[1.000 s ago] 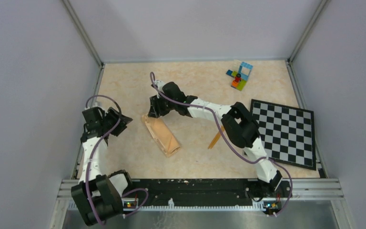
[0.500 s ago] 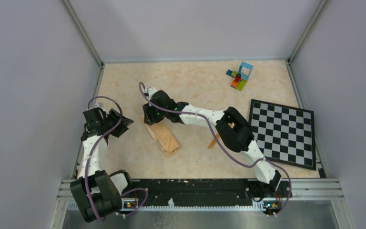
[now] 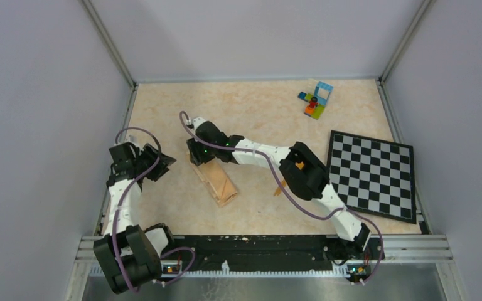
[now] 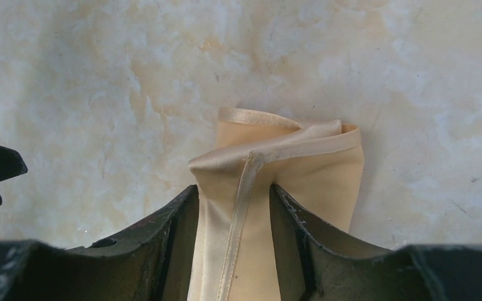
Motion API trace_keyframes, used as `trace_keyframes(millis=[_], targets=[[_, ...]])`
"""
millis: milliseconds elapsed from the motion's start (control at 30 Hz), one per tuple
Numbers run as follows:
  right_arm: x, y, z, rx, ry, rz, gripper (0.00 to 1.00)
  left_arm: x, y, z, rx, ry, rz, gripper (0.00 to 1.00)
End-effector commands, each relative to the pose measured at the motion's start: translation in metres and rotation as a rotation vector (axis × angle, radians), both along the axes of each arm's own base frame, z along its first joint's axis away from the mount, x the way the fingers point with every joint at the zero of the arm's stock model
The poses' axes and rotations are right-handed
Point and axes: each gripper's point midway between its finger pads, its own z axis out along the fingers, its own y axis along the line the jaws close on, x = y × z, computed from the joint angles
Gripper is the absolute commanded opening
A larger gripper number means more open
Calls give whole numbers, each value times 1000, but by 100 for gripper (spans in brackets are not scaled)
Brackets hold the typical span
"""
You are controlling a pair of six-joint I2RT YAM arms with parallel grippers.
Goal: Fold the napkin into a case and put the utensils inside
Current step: Stuff the top corner of the smaller-rectangle-folded napkin at the center of the board.
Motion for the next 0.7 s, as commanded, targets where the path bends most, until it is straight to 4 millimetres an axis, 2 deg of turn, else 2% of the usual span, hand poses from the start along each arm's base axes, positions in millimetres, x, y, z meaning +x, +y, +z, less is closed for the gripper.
trace_keyframes(millis=[0,400,667], targets=[[-9,19,18,37,-48,33,45,3,1,8,14,-50,-13,55],[0,23,7,-17,-61,-17,42,2,6,7,16,-38,22,55],[-3,25,6,-37,-90,-33,49,2,16,4,28,5,99,58]])
